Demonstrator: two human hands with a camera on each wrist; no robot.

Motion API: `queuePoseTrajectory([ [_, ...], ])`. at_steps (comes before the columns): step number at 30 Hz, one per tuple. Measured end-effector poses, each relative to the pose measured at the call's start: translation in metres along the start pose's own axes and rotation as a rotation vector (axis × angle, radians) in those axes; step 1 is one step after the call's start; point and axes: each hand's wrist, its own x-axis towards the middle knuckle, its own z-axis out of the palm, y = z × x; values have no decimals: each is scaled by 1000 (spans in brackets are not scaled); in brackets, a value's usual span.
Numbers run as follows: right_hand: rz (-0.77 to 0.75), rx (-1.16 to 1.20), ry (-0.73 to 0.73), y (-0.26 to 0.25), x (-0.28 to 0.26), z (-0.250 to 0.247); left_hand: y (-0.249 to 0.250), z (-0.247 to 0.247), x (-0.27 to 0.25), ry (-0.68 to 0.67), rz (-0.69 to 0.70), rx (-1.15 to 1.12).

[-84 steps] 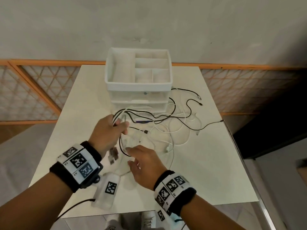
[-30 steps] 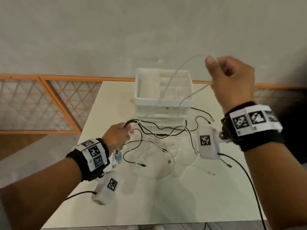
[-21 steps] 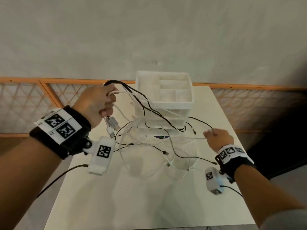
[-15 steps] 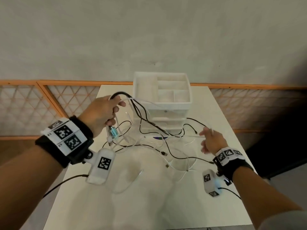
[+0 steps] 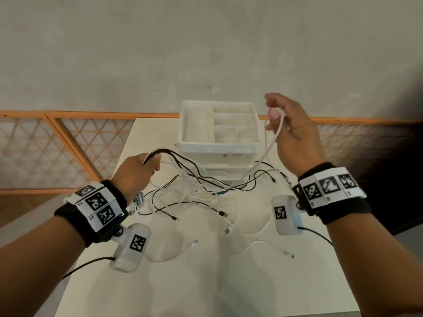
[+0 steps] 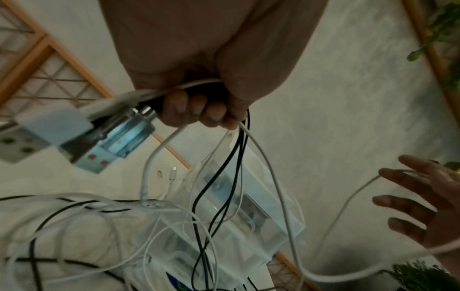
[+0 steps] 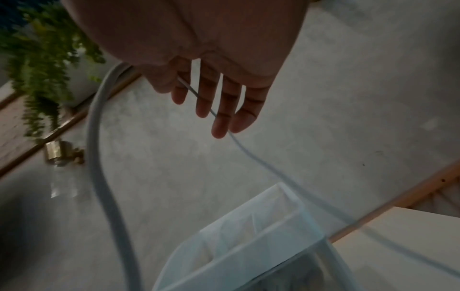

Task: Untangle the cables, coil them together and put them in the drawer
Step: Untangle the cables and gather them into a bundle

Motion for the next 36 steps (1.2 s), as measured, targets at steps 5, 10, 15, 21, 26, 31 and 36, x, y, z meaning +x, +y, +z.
queuePoseTrajectory([
  [5, -266, 47, 106, -41, -1, 1, 15, 6, -1, -39, 32, -106],
  [10, -32, 50, -161, -30, -7, 7, 25, 14, -6, -126, -17, -317],
  [15, 8, -13, -243, -26, -31, 35, 57, 18, -23, -440, 85, -493],
  [21, 80, -35, -142, -20, -26, 39, 66, 48, -39, -396, 242, 35],
  [26, 316, -160, -278, 15, -42, 35, 53, 39, -26, -191, 77, -130],
  [31, 478, -284, -393, 32, -61, 38, 48, 19, -5, 181, 62, -193],
  [36, 358, -224, -487, -1, -50, 39, 48, 27, -18, -31, 126, -136],
])
